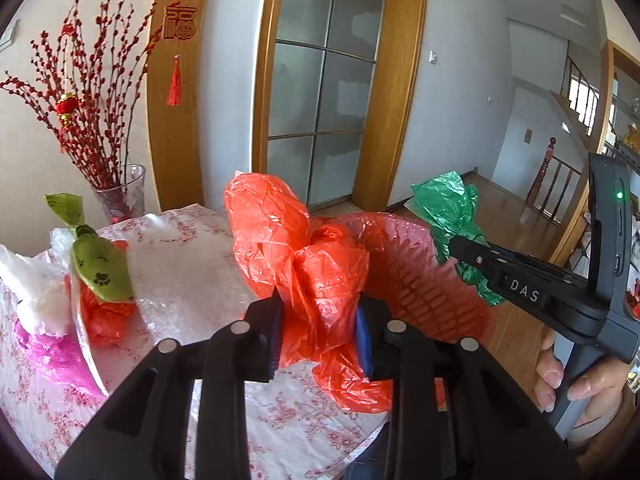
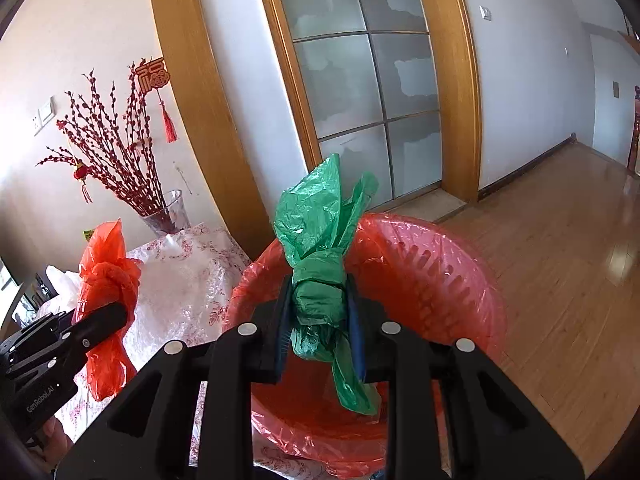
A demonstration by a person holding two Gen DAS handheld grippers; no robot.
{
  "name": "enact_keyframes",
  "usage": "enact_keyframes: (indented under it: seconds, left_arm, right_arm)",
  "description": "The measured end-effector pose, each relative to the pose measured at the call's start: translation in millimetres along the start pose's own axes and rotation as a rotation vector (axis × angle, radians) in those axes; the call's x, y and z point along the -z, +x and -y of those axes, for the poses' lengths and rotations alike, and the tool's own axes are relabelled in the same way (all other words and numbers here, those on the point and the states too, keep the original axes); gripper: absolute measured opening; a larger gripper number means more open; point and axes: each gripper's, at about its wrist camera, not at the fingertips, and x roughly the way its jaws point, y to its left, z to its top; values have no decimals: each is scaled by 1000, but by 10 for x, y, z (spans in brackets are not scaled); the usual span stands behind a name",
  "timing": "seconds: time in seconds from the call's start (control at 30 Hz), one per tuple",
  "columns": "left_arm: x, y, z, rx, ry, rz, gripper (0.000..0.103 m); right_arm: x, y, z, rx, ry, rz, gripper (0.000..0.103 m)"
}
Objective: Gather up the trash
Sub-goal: 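Carry the orange and green bags over the wastebasket and open both tools, then move both open tools back toward the remaining bags on the table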
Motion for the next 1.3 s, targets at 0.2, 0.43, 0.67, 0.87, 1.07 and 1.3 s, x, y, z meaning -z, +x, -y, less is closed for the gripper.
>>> enact_keyframes:
  seconds: [0.2, 0.43, 0.67, 0.87, 1.07, 1.3]
  left_arm:
    - [-55, 180, 228, 63, 28, -9, 30]
    - [-71, 377, 350, 99, 43, -34, 30]
    - [-122, 581, 426, 127, 52, -53, 30]
    - [-136, 746, 466, 134, 48, -63, 35]
    - [-66, 843, 369, 117, 4, -100, 50]
    - [11, 701, 192, 47, -18, -83, 56]
  right_arm:
    - [-18, -30, 155, 13, 23, 9, 25]
    - [-55, -15, 291, 14, 46, 15, 25]
    - [-156, 36, 394, 10, 65, 25, 25]
    - [-224, 125, 507, -5, 108, 18, 28]
    - [-209, 157, 600, 6, 140, 14, 50]
    - [-113, 80, 559, 54, 105, 14, 50]
